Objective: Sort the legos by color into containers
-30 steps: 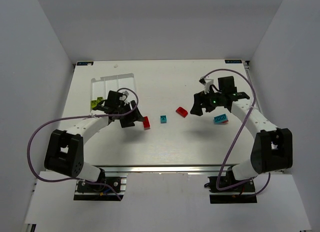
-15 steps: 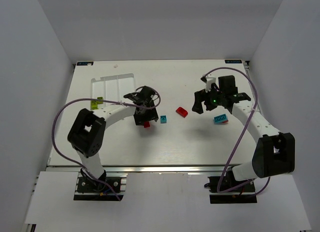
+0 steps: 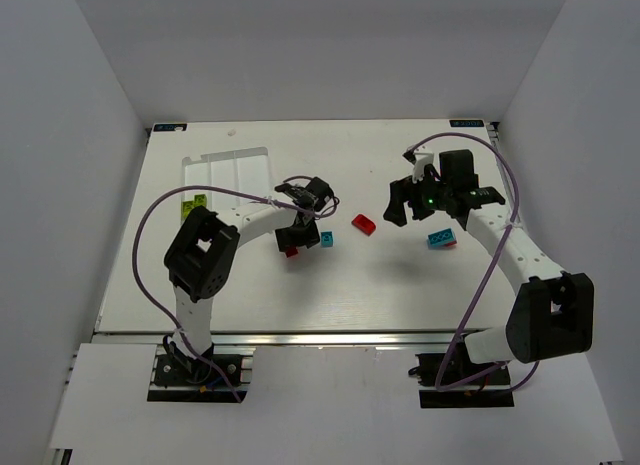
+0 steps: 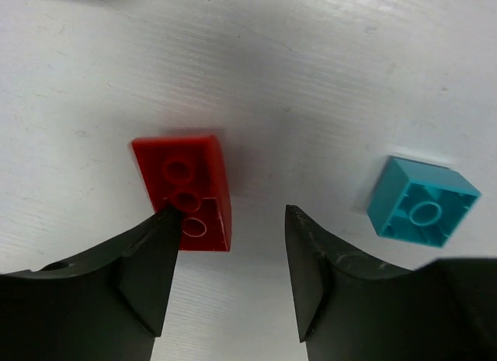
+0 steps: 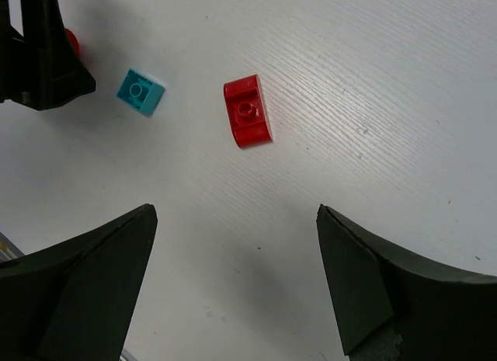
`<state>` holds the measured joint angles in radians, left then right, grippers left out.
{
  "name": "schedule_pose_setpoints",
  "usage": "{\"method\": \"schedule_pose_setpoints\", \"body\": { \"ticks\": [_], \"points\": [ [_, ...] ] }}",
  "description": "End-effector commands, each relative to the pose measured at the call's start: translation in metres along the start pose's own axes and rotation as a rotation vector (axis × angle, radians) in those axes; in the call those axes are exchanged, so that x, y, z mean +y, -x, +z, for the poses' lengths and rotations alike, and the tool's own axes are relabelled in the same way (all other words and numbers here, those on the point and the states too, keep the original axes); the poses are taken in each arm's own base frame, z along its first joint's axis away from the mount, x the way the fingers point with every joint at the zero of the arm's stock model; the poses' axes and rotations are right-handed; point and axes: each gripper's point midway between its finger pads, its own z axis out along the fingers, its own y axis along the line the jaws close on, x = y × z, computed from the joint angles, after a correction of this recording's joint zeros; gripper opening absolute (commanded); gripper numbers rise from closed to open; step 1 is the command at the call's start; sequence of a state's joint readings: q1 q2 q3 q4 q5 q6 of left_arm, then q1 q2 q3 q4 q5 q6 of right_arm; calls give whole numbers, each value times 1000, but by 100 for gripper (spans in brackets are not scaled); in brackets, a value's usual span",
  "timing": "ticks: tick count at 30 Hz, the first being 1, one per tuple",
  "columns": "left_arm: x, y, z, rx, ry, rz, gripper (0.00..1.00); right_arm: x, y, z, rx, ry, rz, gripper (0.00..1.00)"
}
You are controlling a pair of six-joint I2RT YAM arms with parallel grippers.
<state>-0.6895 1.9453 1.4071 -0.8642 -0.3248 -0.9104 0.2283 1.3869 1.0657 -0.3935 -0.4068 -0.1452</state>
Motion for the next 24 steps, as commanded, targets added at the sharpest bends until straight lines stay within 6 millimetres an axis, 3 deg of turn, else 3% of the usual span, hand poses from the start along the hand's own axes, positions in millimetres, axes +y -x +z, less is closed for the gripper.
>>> {"method": "schedule_pose_setpoints", "body": {
  "ticks": [1, 6, 10, 15, 24],
  "points": [
    [3, 9, -2, -41, 40, -13, 65, 2, 14, -9, -59, 4, -13, 89],
    [9, 8, 3, -40, 70, 10, 57, 2, 15, -11, -63, 10, -8, 89],
    [12, 9, 1, -50, 72, 30, 57, 1, 14, -12, -66, 10, -4, 89],
    [12, 12, -6, -62, 44, 73, 67, 0, 14, -12, -66, 15, 2, 89],
    [9, 27, -40, -170, -74, 116, 76, 1, 12, -10, -58, 26, 6, 89]
  ]
}}
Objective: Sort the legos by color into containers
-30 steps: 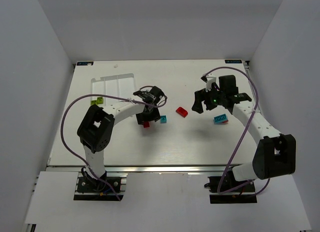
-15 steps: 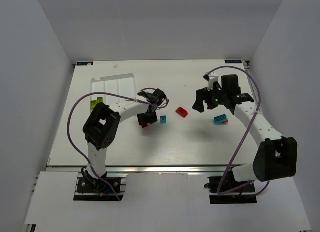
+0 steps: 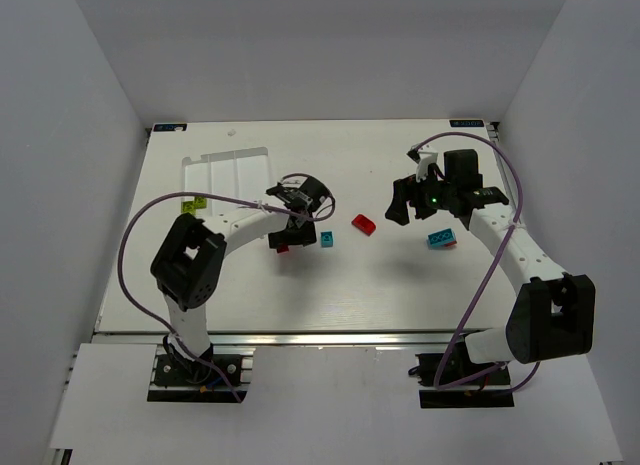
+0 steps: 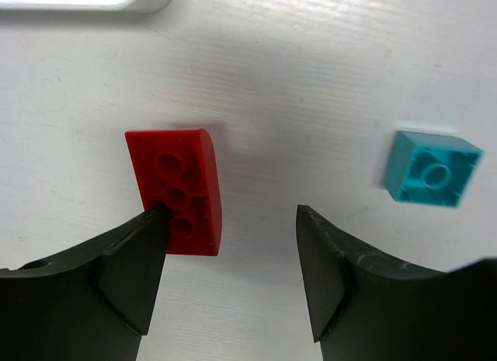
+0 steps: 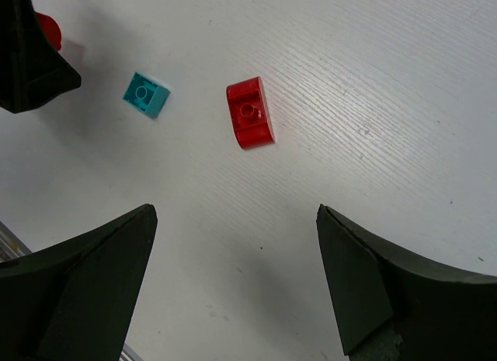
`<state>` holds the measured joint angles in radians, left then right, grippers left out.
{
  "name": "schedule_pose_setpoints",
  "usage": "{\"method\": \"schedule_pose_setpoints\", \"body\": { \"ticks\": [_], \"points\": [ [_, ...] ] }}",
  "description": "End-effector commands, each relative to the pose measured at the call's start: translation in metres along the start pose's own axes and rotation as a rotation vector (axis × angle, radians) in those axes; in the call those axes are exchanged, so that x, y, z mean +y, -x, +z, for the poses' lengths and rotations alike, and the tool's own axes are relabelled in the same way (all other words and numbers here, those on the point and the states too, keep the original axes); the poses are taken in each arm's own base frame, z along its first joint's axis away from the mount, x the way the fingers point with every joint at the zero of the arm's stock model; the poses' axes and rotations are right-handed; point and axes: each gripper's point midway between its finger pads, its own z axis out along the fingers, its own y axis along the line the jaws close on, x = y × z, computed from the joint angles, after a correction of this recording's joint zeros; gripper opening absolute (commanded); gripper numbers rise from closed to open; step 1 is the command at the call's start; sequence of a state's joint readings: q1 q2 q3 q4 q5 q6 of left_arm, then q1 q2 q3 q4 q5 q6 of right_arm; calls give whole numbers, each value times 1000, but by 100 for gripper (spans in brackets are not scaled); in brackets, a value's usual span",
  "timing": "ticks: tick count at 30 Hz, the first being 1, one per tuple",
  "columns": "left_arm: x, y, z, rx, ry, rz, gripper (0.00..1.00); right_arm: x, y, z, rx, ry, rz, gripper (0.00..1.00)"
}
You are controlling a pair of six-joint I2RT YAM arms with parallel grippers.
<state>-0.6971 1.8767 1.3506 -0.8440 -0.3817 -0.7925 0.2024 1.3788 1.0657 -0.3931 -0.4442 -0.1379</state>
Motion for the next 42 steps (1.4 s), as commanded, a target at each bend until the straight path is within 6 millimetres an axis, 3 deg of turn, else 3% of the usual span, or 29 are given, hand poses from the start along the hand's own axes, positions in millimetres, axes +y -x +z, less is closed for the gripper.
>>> {"method": "schedule_pose_setpoints", "body": {
  "ticks": [1, 8, 11, 12, 16, 23, 29, 34, 41, 42],
  "points": [
    [-3, 28, -33, -128, -90, 5, 75, 3, 10, -5, -43, 10, -14, 89],
    [6, 30, -37, -178, -93, 20, 64, 4, 9, -5, -41, 15, -13, 89],
    [8, 29, -35, -186, -113, 42, 52, 4, 9, -6, -42, 17, -12, 89],
    [7, 30, -38, -194, -133, 46, 43, 4, 10, -5, -42, 17, -14, 89],
    [5, 30, -38, -202, -178, 65, 33, 4, 10, -7, -46, 18, -14, 89],
    [8, 32, -43, -210, -174, 76, 30, 4, 11, -7, -49, 19, -12, 89],
    [46, 69, -54, -322, -59, 43, 30, 6, 11, -7, -48, 26, -13, 89],
    [90, 102, -45, -350, 51, -13, 31, 6, 10, -8, -45, 29, -9, 89],
    [126, 137, -27, -338, 94, -110, 36, 9, 9, -9, -46, 46, -11, 88],
    [127, 144, -24, -340, 93, -120, 41, 10, 10, -8, -47, 54, -15, 88]
  ]
}}
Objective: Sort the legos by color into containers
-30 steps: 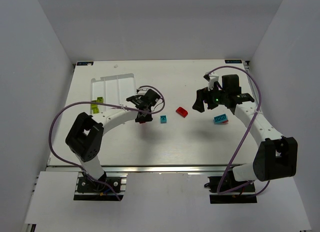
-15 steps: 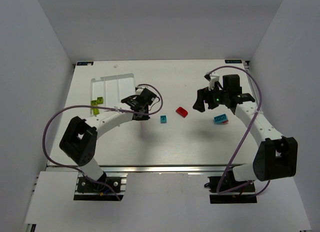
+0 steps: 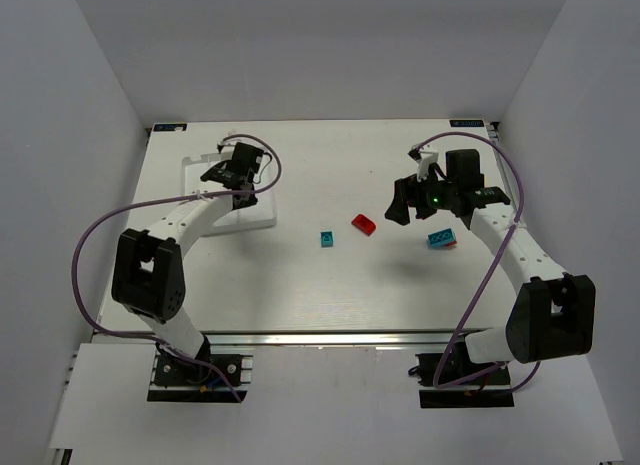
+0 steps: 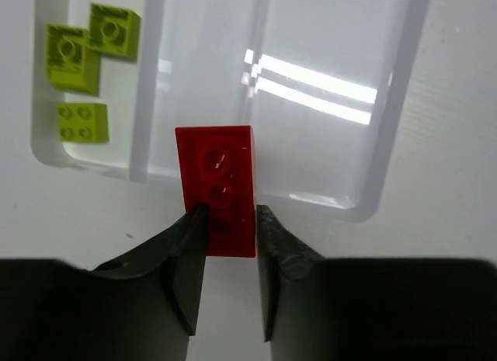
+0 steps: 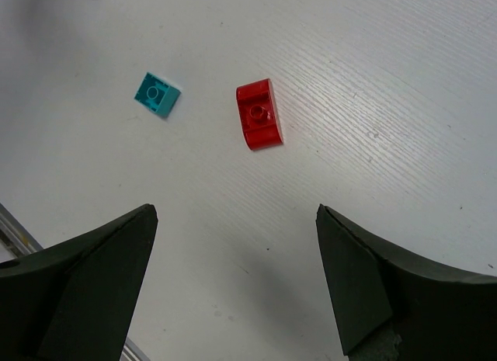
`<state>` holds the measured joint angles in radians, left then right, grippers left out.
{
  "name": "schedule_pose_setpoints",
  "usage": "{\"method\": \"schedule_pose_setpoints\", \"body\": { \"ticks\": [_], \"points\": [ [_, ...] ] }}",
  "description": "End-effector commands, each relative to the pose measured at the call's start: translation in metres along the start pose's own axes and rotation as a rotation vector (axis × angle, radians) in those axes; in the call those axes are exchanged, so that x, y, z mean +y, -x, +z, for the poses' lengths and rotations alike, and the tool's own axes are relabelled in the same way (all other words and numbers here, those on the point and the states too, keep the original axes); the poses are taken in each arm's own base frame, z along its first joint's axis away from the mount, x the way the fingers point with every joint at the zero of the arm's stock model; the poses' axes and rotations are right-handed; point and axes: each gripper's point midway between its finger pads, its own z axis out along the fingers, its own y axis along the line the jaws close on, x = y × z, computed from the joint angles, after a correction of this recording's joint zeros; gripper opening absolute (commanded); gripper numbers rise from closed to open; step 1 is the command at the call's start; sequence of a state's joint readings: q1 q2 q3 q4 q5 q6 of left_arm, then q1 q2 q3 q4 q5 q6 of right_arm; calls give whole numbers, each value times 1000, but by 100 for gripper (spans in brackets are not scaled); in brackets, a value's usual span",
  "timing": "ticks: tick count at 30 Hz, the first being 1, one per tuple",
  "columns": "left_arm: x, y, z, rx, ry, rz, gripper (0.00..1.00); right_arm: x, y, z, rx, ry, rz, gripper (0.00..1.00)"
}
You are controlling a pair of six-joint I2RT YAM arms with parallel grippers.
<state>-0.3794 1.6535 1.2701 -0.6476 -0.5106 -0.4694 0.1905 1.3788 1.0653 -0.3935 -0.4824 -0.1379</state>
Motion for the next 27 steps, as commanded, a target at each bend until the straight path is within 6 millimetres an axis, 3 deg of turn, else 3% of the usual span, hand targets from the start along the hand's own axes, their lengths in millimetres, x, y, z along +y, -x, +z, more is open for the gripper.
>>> {"method": "schedule_pose_setpoints", "body": {
  "ticks": [1, 4, 8, 13, 16, 17, 19, 21, 24, 25, 27],
  "points": [
    [5, 30, 6, -42, -3, -42, 47, 9, 8, -7, -36, 31, -23, 88],
    [9, 36, 22, -18, 7, -63, 67, 14, 7, -6, -34, 59, -34, 88],
    [17, 36, 41, 18, 31, -77, 75, 19, 6, -7, -38, 92, -51, 88],
    [24, 35, 58, 45, 14, -104, 74, 34, 6, -8, -49, 174, -81, 84],
    [26, 36, 65, 55, -8, -123, 62, 50, 5, -11, -67, 257, -112, 74],
    [24, 37, 65, 53, -21, -126, 50, 55, 4, -12, -71, 281, -121, 71],
    [28, 42, 68, 48, -43, -141, 42, 65, 3, -12, -79, 328, -141, 66],
    [29, 45, 69, 48, -58, -149, 43, 68, 1, -12, -78, 345, -146, 65],
    [32, 46, 70, 56, -83, -165, 58, 74, 0, -11, -76, 366, -163, 65],
    [30, 46, 69, 58, -94, -165, 58, 77, 0, -11, -75, 380, -171, 68],
    [33, 47, 67, 59, -124, -184, 59, 98, 1, -11, -83, 464, -219, 73]
  ]
}}
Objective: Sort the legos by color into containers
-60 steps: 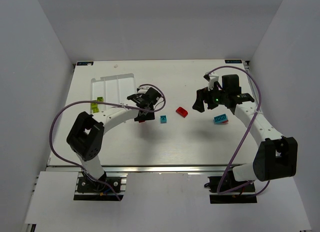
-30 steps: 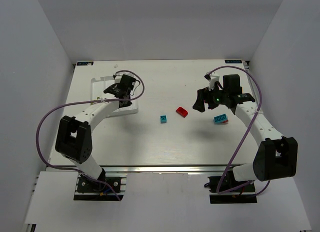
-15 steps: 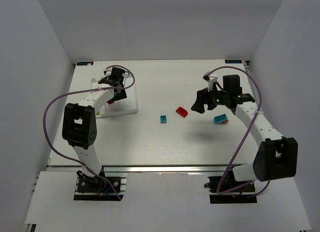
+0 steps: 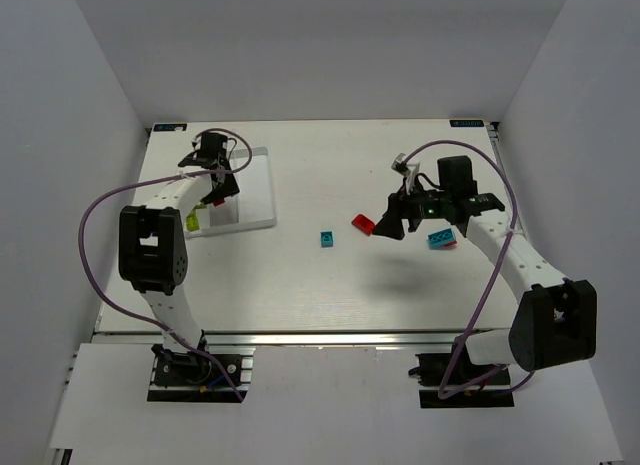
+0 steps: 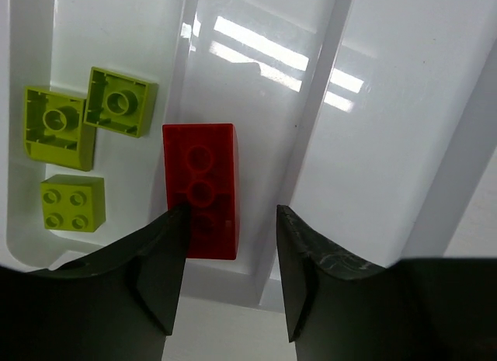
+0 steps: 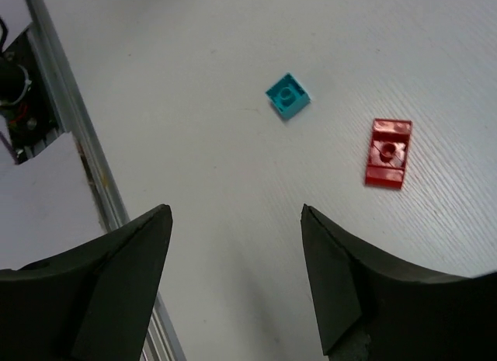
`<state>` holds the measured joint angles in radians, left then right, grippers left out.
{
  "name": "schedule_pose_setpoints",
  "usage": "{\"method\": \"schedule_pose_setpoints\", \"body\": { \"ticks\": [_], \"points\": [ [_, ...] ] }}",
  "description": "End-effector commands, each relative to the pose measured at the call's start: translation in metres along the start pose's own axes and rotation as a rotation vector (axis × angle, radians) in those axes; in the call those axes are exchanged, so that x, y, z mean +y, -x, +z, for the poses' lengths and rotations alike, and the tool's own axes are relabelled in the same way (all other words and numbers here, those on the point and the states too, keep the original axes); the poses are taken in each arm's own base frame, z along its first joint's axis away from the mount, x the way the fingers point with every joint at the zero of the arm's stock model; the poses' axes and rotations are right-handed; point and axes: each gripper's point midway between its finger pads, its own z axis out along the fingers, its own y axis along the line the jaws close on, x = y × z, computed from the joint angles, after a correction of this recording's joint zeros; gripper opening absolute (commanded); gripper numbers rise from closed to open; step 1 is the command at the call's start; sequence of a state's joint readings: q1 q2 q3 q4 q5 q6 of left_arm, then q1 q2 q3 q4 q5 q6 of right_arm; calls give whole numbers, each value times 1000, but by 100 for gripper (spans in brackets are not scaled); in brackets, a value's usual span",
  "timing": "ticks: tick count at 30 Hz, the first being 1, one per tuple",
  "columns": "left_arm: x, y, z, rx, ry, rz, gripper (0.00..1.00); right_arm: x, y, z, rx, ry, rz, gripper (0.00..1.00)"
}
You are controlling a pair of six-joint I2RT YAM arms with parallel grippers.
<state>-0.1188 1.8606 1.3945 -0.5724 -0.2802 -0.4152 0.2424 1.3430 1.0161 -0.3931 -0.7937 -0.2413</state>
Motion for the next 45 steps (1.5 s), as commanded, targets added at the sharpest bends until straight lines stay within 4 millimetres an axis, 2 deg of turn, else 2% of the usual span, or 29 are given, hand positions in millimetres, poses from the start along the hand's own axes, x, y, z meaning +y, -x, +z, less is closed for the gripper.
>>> {"method": "schedule_pose_setpoints", "body": {
  "ticks": [1, 2, 4, 5, 6, 7, 8, 9, 10, 11, 12, 15, 17, 19, 20, 21, 23, 24, 25, 27, 28, 30, 31, 32, 33, 35, 38, 41, 45],
  "points": [
    [-10, 23, -19, -53, -111, -35, 59, 35, 15, 6, -50, 147, -128, 74],
    [-13, 23, -22, -45, -148, -43, 58, 58, 14, 18, -41, 228, -175, 74],
    [-21, 23, -30, -49, -223, -55, 58, 79, 11, 43, -32, 311, -256, 73],
    [-23, 22, -33, -47, -241, -58, 58, 86, 18, 48, -45, 319, -286, 72],
    [-22, 23, -35, -45, -257, -69, 58, 83, 18, 61, -29, 329, -279, 66],
    [-25, 23, -41, -48, -281, -72, 58, 90, 23, 71, -24, 351, -296, 60],
    [-26, 25, -44, -53, -292, -79, 57, 89, 51, 79, -60, 327, -308, 51],
    [-36, 22, -50, -31, -355, -80, 56, 88, 49, 102, -32, 343, -283, 19],
    [-39, 23, -55, -29, -378, -81, 55, 93, 56, 115, -36, 347, -292, 0],
    [-42, 21, -57, -18, -394, -93, 54, 90, 88, 126, -89, 297, -311, 0],
    [-42, 21, -60, -6, -414, -106, 52, 91, 80, 153, -54, 303, -306, 0],
    [-47, 19, -67, 16, -465, -139, 48, 86, 110, 196, -116, 256, -353, 0],
    [-51, 17, -74, 31, -515, -159, 46, 87, 123, 210, -155, 270, -309, 0],
    [-53, 16, -79, 37, -560, -179, 45, 81, 143, 227, -196, 282, -154, 0],
    [-51, 23, -84, 14, -579, -202, 46, 69, 135, 243, -173, 283, -95, 0],
    [-53, 18, -85, 20, -595, -207, 45, 73, 155, 244, -194, 297, -41, 9],
    [-48, 23, -87, 13, -627, -251, 45, 70, 150, 256, -176, 334, 33, 24],
    [-49, 22, -88, 14, -640, -256, 45, 71, 151, 258, -184, 344, 55, 39],
    [-45, 23, -87, 13, -645, -272, 45, 74, 155, 258, -195, 365, 98, 46],
    [-43, 30, -91, -3, -683, -310, 45, 77, 146, 265, -170, 406, 144, 56],
    [-44, 23, -90, 11, -696, -322, 45, 77, 146, 265, -161, 419, 199, 60],
    [-42, 30, -96, -8, -747, -365, 45, 72, 143, 268, -163, 459, 259, 61],
    [-43, 25, -97, 3, -764, -375, 45, 71, 141, 267, -145, 476, 358, 61],
    [-42, 30, -100, -16, -785, -376, 45, 74, 147, 264, -171, 513, 365, 61],
    [-46, 28, -105, -9, -821, -369, 45, 63, 146, 263, -175, 513, 412, 62],
    [-46, 28, -112, -36, -868, -353, 42, 63, 148, 262, -172, 550, 491, 63],
    [-46, 23, -122, -53, -931, -316, 41, 53, 155, 257, -187, 551, 540, 64],
    [-48, 17, -133, -58, -998, -281, 40, 40, 157, 254, -190, 533, 562, 74],
    [-54, 14, -151, -75, -1091, -234, 40, 46, 156, 252, -188, 568, 573, 78]
  ]
}}
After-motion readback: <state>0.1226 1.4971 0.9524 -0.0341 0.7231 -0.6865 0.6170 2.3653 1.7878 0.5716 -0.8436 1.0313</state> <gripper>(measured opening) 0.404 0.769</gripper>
